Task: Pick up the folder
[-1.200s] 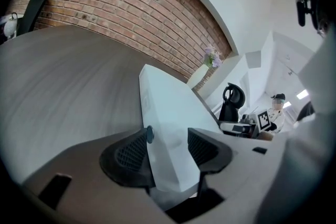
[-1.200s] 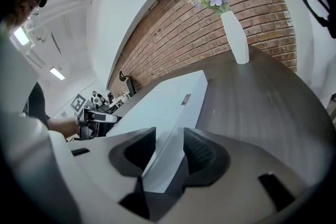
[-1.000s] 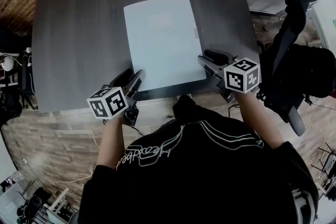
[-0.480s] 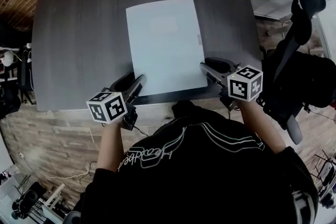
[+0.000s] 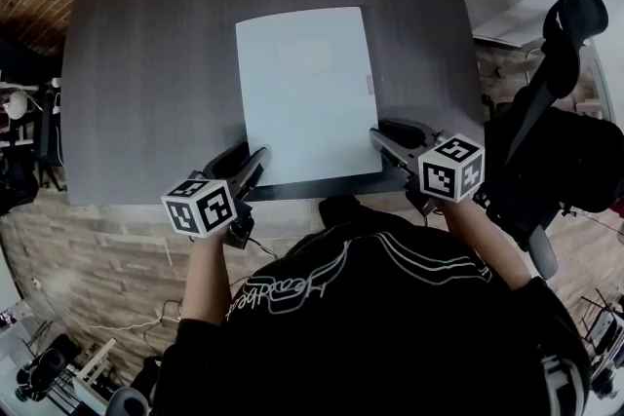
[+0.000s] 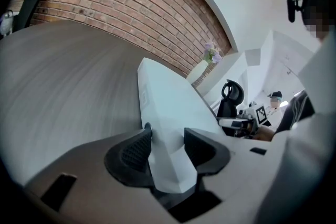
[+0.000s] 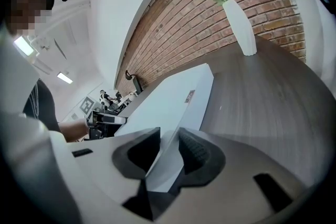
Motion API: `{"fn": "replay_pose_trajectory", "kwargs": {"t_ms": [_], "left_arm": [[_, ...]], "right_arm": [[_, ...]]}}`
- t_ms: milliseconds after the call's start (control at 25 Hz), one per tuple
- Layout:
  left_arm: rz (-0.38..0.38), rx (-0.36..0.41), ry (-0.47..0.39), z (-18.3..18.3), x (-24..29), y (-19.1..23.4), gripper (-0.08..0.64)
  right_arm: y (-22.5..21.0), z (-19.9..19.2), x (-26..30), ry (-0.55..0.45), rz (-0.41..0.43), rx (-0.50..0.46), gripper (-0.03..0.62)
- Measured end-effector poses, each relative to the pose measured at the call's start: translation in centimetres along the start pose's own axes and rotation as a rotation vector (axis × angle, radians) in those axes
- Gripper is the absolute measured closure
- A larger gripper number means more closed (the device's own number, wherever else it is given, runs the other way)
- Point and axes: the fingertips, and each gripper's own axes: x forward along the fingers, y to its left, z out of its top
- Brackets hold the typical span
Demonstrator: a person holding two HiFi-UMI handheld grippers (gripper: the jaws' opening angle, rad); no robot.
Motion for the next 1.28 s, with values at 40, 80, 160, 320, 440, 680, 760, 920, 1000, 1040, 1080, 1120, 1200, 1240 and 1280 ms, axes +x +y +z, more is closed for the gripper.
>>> {"fn": "replay_pose_trajectory", "kwargs": {"t_ms": [40, 80, 160, 320, 440, 680, 760, 920, 1000, 1040, 1080, 1120, 1200, 1240, 1280], "left_arm": [[0.003, -0.001, -0.003, 0.0, 0.0, 0.0, 0.365], [0.006, -0.005, -0.007, 0.0, -0.1, 0.0, 0.367], [0.009, -0.016, -0.018, -0.2, -0.2, -0.1, 0.367], [0.013, -0.022, -0.032, -0.6, -0.4, -0.2, 0.370], [0.022, -0.019, -0.048, -1.0, -0.9, -0.3, 0.377], [0.024, -0.016, -0.046, -2.5, -2.0, -0.6, 0.379], [0.026, -0.015, -0.040, -3.3, -2.4, -0.8, 0.378], [0.022, -0.015, -0.036, -5.0, -3.3, -1.3, 0.377], [0.020, -0.015, -0.037, -5.6, -3.7, -1.6, 0.379], [0.020, -0.016, -0.037, -5.9, -3.9, -1.8, 0.377], [0.019, -0.017, -0.037, -6.2, -4.1, -1.9, 0.377], [0.019, -0.017, -0.037, -6.5, -4.3, -2.0, 0.377], [0.020, -0.017, -0.036, -6.9, -4.5, -2.2, 0.377], [0.020, -0.015, -0.035, -7.1, -4.6, -2.3, 0.377], [0.020, -0.013, -0.034, -7.3, -4.7, -2.4, 0.377]], "right_arm": [[0.0, 0.0, 0.0, -0.004, -0.004, 0.001, 0.502], [0.1, 0.0, -0.1, -0.009, -0.008, 0.002, 0.503], [0.1, -0.1, -0.2, -0.017, -0.016, 0.001, 0.505], [0.3, -0.6, -0.5, -0.035, -0.033, 0.003, 0.506], [0.8, -1.1, -0.7, -0.049, -0.054, 0.002, 0.508], [2.0, -2.5, -1.2, -0.066, -0.077, -0.003, 0.511], [2.4, -3.2, -1.5, -0.066, -0.082, -0.004, 0.511], [3.3, -4.5, -2.2, -0.067, -0.089, -0.011, 0.514], [3.7, -5.1, -2.6, -0.073, -0.093, -0.011, 0.514], [3.9, -5.3, -2.7, -0.075, -0.095, -0.011, 0.514], [4.1, -5.6, -2.9, -0.076, -0.097, -0.011, 0.515], [4.2, -5.9, -3.1, -0.077, -0.099, -0.012, 0.515], [4.5, -6.3, -3.4, -0.080, -0.100, -0.011, 0.515], [4.6, -6.5, -3.6, -0.081, -0.101, -0.009, 0.515], [4.7, -6.7, -3.7, -0.083, -0.102, -0.008, 0.515]]}}
